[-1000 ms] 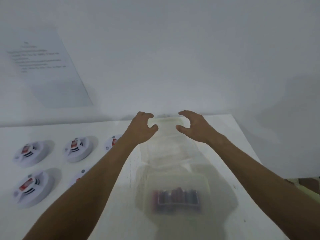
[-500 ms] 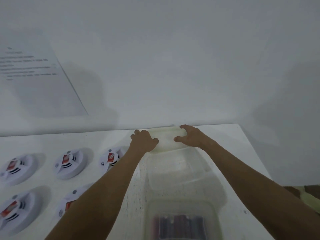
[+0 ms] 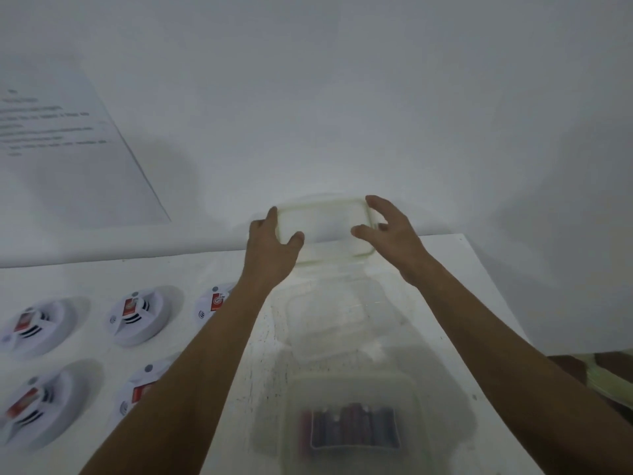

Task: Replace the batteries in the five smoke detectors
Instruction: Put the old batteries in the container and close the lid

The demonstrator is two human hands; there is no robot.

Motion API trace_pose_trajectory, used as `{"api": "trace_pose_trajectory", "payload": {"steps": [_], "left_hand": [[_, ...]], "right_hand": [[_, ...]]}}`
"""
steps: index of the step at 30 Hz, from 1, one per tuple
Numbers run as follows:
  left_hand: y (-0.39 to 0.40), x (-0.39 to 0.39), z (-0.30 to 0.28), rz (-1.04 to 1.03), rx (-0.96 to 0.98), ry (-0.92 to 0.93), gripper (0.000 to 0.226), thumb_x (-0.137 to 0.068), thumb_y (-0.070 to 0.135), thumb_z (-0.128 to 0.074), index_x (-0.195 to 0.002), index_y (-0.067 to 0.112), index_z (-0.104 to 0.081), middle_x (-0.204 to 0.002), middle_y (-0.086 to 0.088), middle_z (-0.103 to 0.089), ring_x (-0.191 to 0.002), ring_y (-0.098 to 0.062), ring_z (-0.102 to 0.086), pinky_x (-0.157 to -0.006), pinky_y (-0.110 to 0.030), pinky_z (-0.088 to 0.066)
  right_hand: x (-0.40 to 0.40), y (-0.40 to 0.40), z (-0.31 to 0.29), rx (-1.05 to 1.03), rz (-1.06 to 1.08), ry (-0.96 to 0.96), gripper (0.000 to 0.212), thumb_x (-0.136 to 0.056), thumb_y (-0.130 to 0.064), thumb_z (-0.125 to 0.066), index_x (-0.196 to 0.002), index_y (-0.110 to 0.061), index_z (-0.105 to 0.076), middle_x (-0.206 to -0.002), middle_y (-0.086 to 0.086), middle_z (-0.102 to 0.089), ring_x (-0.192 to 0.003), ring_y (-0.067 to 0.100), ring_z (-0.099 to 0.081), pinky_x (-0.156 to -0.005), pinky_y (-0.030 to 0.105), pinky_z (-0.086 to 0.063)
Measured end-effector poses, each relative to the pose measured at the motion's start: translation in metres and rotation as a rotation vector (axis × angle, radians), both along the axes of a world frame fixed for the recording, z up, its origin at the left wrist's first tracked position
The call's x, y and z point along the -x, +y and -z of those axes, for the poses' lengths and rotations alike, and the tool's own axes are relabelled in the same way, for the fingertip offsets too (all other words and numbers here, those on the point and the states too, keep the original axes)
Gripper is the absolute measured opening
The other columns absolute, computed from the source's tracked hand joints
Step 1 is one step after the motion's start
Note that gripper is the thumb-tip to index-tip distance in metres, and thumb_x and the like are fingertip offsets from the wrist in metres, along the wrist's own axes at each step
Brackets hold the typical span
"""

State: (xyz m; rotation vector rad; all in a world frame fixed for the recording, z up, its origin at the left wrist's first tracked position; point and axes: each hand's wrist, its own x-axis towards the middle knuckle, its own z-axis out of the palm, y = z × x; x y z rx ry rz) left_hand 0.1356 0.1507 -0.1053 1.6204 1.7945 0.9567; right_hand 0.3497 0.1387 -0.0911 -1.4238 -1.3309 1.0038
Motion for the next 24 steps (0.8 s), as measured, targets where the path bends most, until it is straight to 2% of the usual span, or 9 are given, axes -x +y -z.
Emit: {"api": "trace_pose_trajectory", "payload": {"steps": [3, 8, 11, 14, 17, 20, 22, 24], "left_hand": [[-0.034, 0.001, -0.001, 0.020, 0.042, 0.022, 0.075, -0.093, 0.049, -0.056, -0.155, 0.025, -0.021, -0.155, -0.006, -0.025, -0.138, -0.023, -0.035, -0.094, -0.026, -0.027], [-0.085, -0.004, 0.019, 0.008, 0.142, -0.050, 0.073, -0.094, 0.048, -0.054, -0.155, 0.028, -0.020, -0.155, -0.006, -0.027, -0.131, -0.022, -0.040, -0.091, -0.027, -0.028], [-0.099, -0.007, 0.029, 0.011, 0.186, -0.047, 0.075, -0.094, 0.050, -0.052, -0.155, 0.029, -0.016, -0.155, -0.010, -0.028, -0.140, -0.026, -0.033, -0.095, -0.029, -0.031], [-0.108, -0.010, 0.034, 0.009, 0.264, 0.045, 0.075, -0.094, 0.052, -0.051, -0.156, 0.027, -0.015, -0.152, -0.016, -0.026, -0.141, -0.035, -0.027, -0.107, -0.042, -0.032], [-0.113, -0.012, 0.036, 0.030, 0.349, -0.011, 0.076, -0.096, 0.050, -0.049, -0.156, 0.026, -0.011, -0.159, -0.014, -0.015, -0.145, -0.032, -0.023, -0.112, -0.043, -0.028], [-0.114, -0.012, 0.035, 0.075, 0.369, -0.095, 0.087, -0.092, 0.053, -0.055, -0.157, 0.024, -0.004, -0.164, -0.006, -0.008, -0.148, -0.023, -0.021, -0.115, -0.040, -0.027], [-0.114, -0.012, 0.034, 0.124, 0.380, -0.103, 0.102, -0.085, 0.055, -0.065, -0.157, 0.023, 0.000, -0.165, -0.002, -0.008, -0.149, -0.020, -0.017, -0.115, -0.038, -0.025], [-0.114, -0.009, 0.035, 0.164, 0.383, -0.108, 0.113, -0.078, 0.053, -0.074, -0.157, 0.022, 0.000, -0.164, 0.001, -0.011, -0.149, -0.017, -0.017, -0.114, -0.034, -0.025]], "right_hand": [[-0.006, -0.037, -0.007, -0.035, -0.052, -0.070, 0.066, -0.090, -0.027, -0.073, -0.147, -0.035, -0.041, -0.143, -0.023, -0.038, -0.130, 0.007, -0.039, -0.107, 0.027, -0.035], [-0.007, -0.082, 0.012, 0.048, -0.089, -0.177, 0.069, -0.089, -0.042, -0.071, -0.149, -0.042, -0.036, -0.157, -0.017, -0.032, -0.140, 0.011, -0.035, -0.114, 0.036, -0.036], [-0.005, -0.095, 0.026, 0.087, -0.076, -0.171, 0.070, -0.090, -0.048, -0.068, -0.151, -0.041, -0.034, -0.159, -0.016, -0.030, -0.147, 0.013, -0.029, -0.117, 0.037, -0.030], [-0.005, -0.103, 0.038, 0.141, -0.081, -0.175, 0.067, -0.092, -0.055, -0.060, -0.151, -0.044, -0.031, -0.160, -0.016, -0.029, -0.151, 0.016, -0.021, -0.122, 0.045, -0.025], [-0.005, -0.109, 0.046, 0.185, -0.103, -0.070, 0.063, -0.096, -0.053, -0.055, -0.153, -0.042, -0.029, -0.163, -0.018, -0.023, -0.151, 0.012, -0.021, -0.113, 0.029, -0.025], [-0.006, -0.112, 0.050, 0.196, -0.135, -0.030, 0.065, -0.097, -0.051, -0.056, -0.153, -0.044, -0.025, -0.163, -0.020, -0.019, -0.150, 0.009, -0.021, -0.104, 0.025, -0.025], [-0.009, -0.115, 0.053, 0.201, -0.159, -0.037, 0.071, -0.095, -0.048, -0.061, -0.153, -0.046, -0.021, -0.163, -0.019, -0.018, -0.149, 0.009, -0.022, -0.109, 0.028, -0.027], [-0.013, -0.119, 0.057, 0.195, -0.168, -0.060, 0.080, -0.091, -0.045, -0.068, -0.153, -0.046, -0.019, -0.163, -0.017, -0.020, -0.149, 0.011, -0.025, -0.118, 0.035, -0.029]]}}
